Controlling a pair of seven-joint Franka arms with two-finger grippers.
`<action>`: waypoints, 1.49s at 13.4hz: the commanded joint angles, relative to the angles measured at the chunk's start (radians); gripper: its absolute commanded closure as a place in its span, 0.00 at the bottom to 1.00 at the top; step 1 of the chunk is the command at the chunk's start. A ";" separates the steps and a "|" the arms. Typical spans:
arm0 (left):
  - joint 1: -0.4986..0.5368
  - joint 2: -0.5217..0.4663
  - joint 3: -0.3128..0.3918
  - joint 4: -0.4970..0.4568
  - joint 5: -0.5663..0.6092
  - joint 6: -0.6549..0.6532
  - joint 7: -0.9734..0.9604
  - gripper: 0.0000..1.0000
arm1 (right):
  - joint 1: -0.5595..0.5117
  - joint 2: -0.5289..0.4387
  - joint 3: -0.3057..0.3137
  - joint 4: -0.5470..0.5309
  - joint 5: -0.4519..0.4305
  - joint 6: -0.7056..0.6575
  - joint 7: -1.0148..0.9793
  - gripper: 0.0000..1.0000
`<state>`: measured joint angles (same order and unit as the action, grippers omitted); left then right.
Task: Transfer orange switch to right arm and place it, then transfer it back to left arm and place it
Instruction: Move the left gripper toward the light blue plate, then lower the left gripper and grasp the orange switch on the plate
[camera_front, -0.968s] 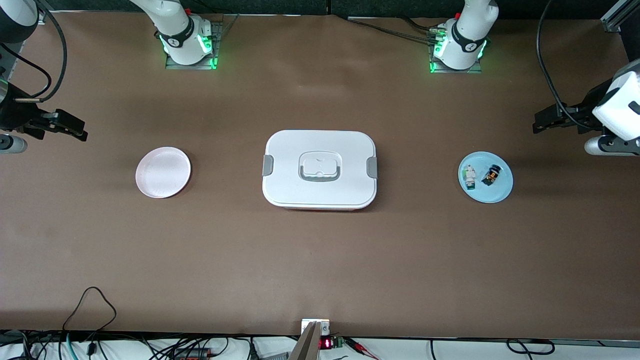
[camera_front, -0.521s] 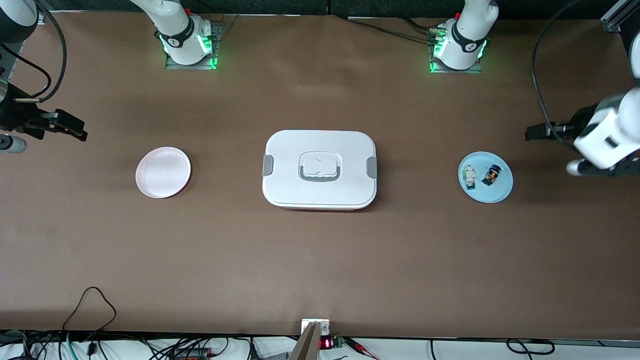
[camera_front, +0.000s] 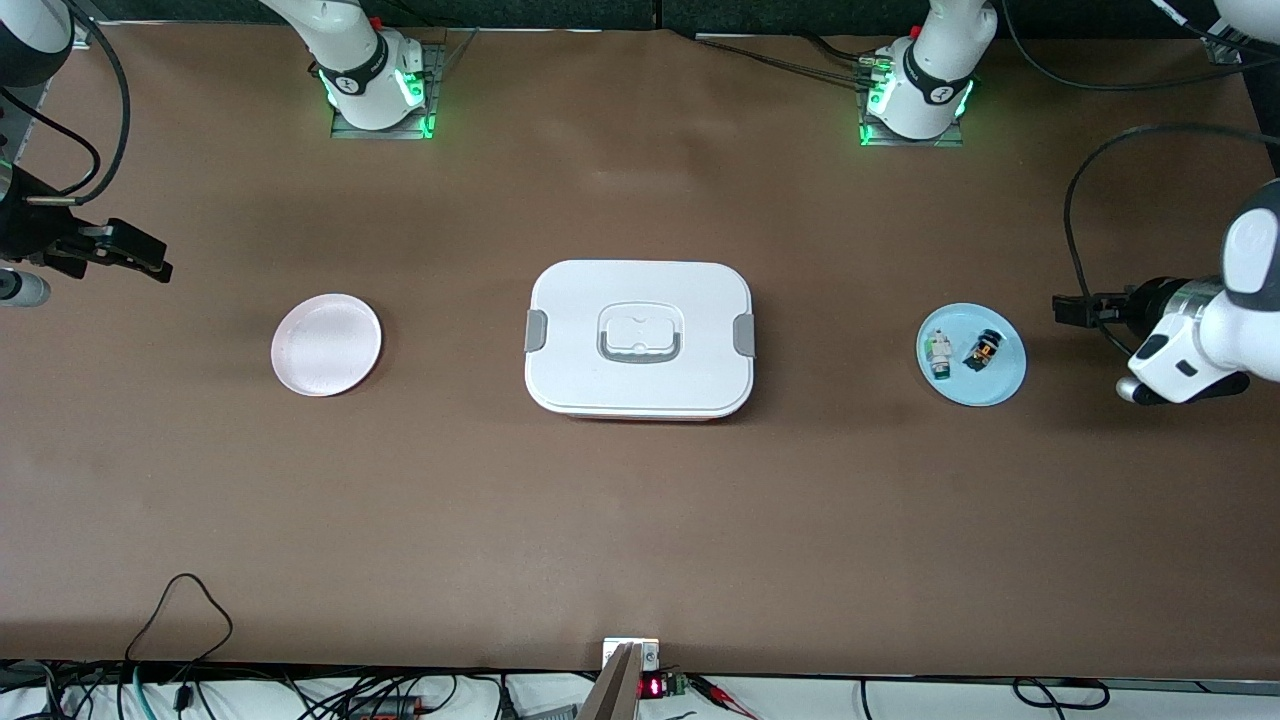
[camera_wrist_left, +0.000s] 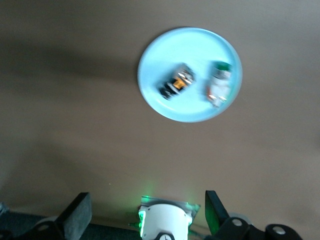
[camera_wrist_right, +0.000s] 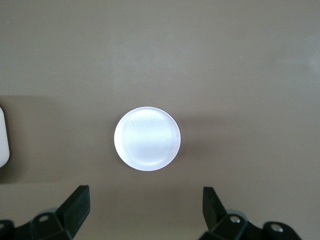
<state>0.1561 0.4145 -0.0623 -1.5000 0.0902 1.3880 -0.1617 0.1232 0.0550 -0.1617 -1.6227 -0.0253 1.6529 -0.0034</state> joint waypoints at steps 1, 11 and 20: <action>-0.004 -0.032 -0.008 -0.129 0.036 0.156 -0.265 0.00 | 0.000 0.000 -0.004 0.010 0.016 -0.016 -0.003 0.00; 0.033 -0.025 -0.014 -0.483 -0.032 0.681 -0.604 0.00 | 0.009 0.032 -0.001 0.010 0.019 -0.005 -0.003 0.00; 0.033 -0.028 -0.017 -0.680 -0.063 1.005 -0.605 0.00 | 0.010 0.043 -0.001 0.010 0.019 -0.010 0.000 0.00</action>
<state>0.1856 0.4162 -0.0748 -2.1338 0.0410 2.3540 -0.7605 0.1317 0.0973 -0.1604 -1.6229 -0.0222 1.6525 -0.0034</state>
